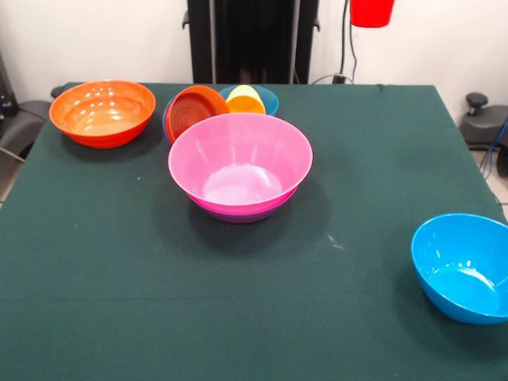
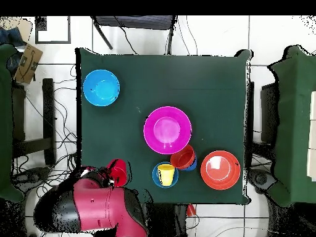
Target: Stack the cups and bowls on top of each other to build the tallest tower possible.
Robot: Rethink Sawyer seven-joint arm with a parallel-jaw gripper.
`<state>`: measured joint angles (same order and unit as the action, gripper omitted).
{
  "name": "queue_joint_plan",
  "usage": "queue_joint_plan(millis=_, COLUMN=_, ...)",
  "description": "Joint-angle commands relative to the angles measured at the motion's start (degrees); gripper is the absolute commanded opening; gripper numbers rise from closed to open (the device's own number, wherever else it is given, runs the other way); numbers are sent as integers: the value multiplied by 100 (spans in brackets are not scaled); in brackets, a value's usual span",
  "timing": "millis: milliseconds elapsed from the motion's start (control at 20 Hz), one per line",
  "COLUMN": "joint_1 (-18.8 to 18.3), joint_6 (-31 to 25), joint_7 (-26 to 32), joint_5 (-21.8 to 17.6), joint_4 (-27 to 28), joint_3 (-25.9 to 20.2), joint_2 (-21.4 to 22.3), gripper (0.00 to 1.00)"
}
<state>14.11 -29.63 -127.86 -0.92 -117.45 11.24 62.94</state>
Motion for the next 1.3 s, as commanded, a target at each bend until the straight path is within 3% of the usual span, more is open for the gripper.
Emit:
queue_joint_plan(millis=50, joint_1=-72, joint_6=393, joint_7=-782, joint_5=-121, joint_4=64, joint_3=-83, joint_2=-443, gripper=0)
queue_joint_plan(millis=1300, joint_1=209, joint_6=651, joint_7=-925, joint_5=1, joint_4=362, joint_3=174, joint_2=-979, gripper=0)
